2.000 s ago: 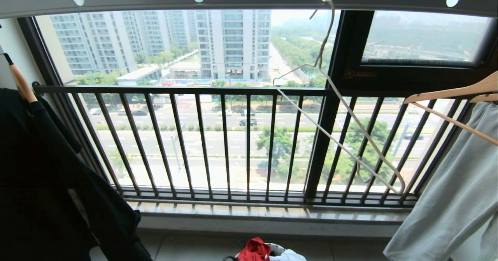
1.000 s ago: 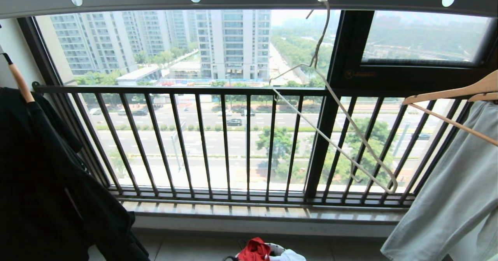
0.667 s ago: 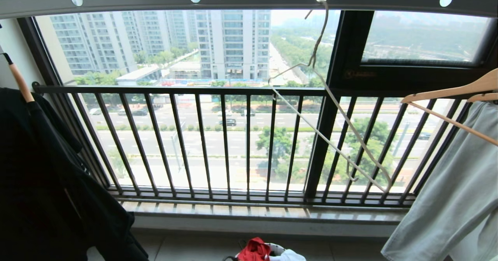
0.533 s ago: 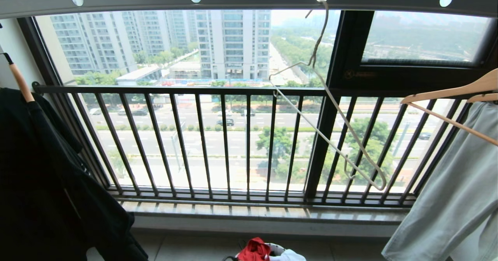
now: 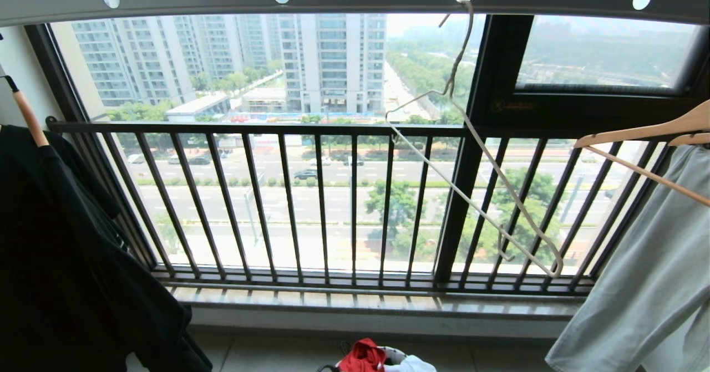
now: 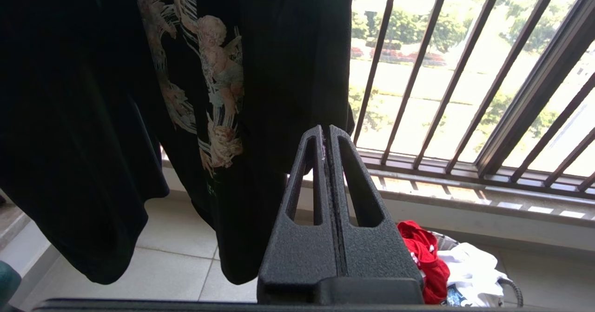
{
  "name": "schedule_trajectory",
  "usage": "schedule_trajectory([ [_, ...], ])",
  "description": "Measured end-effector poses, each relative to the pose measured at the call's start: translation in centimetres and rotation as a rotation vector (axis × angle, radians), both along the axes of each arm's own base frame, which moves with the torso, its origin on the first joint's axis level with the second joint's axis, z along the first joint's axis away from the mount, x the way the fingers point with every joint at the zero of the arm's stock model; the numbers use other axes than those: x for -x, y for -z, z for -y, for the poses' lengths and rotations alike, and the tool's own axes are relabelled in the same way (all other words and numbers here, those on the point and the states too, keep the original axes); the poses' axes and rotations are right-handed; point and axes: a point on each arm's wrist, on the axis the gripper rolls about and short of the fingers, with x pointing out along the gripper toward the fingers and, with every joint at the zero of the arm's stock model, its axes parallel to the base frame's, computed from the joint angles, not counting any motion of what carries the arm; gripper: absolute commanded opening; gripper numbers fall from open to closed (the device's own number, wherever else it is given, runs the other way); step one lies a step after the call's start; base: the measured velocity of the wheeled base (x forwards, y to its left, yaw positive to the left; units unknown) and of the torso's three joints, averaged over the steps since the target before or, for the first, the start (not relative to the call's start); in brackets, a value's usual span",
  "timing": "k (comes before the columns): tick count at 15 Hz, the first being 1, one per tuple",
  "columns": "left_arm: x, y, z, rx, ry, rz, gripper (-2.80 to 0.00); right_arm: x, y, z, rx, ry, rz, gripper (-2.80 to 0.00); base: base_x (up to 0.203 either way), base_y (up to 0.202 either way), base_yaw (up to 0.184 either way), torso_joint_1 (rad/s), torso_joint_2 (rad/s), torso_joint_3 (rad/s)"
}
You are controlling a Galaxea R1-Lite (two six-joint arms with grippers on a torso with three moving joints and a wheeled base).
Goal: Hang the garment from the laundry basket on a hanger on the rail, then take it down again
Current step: Pick up the clothes rack on the clothesline
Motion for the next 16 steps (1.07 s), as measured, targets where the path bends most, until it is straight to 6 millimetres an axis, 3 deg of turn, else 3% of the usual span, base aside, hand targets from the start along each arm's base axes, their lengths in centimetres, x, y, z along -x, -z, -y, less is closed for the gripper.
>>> schedule_trajectory([
  [3,0.0,0.0,0.0,0.000,0.000,0.000,-2.80,-4.0,-3.9,-0.2,-0.006,-0.037,-0.026,-2.80,0.000,0.000,0.000,0.000,0.00,0.000],
  [7,0.0,0.0,0.0,0.000,0.000,0.000,-2.80,-6.2,-8.0,-1.1,-0.093,-0.157,-0.120,-2.80,0.000,0.000,0.000,0.000,0.00,0.000],
  [9,0.0,0.0,0.0,0.000,0.000,0.000,-2.80,-7.3,-9.2,-2.2,-0.122,-0.249,-0.202,-2.80,0.000,0.000,0.000,0.000,0.00,0.000],
  [13,0.0,0.0,0.0,0.000,0.000,0.000,-2.80,-9.4,-9.7,-5.2,-0.138,-0.404,-0.353,-2.80,0.000,0.000,0.000,0.000,0.00,0.000],
  [14,0.0,0.0,0.0,0.000,0.000,0.000,-2.80,-9.8,-9.9,-5.9,-0.134,-0.417,-0.363,0.00,0.000,0.000,0.000,0.000,0.00,0.000],
  [16,0.0,0.0,0.0,0.000,0.000,0.000,-2.80,-10.5,-10.1,-7.1,-0.109,-0.408,-0.385,0.00,0.000,0.000,0.000,0.000,0.00,0.000],
])
